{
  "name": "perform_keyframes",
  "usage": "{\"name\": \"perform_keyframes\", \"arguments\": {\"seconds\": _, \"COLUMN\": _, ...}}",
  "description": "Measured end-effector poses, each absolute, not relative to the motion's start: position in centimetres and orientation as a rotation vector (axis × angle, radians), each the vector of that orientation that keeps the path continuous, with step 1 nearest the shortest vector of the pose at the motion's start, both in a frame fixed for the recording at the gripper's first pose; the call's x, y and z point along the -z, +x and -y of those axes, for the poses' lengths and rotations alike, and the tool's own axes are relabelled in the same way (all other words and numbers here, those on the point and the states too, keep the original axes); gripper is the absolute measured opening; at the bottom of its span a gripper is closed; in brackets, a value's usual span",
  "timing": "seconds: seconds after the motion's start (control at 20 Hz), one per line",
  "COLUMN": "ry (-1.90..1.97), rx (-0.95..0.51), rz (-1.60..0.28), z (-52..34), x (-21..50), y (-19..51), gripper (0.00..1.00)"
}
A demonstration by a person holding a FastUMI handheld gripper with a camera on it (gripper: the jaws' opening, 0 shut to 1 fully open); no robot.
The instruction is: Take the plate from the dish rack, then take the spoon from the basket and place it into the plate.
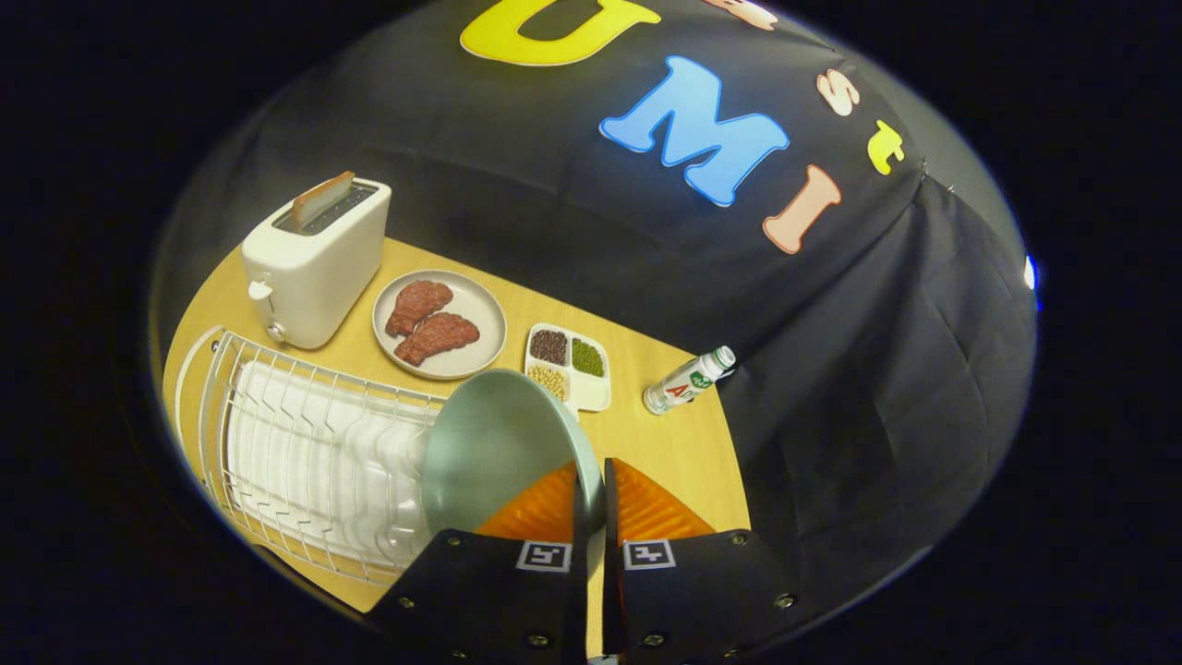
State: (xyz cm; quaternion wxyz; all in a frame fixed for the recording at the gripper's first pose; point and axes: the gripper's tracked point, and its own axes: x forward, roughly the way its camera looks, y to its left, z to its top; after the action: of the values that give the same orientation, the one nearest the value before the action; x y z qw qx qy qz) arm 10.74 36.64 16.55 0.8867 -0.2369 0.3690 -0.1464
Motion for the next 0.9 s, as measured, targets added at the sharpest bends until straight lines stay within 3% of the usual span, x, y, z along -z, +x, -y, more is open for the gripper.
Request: {"name": "perform_keyframes", "arguments": {"seconds": 0.9, "ry": -0.133, "rx": 0.189, "rz": -0.766, "z": -30.4, "x": -20.1, "y": 4.9, "gripper": 0.06}}
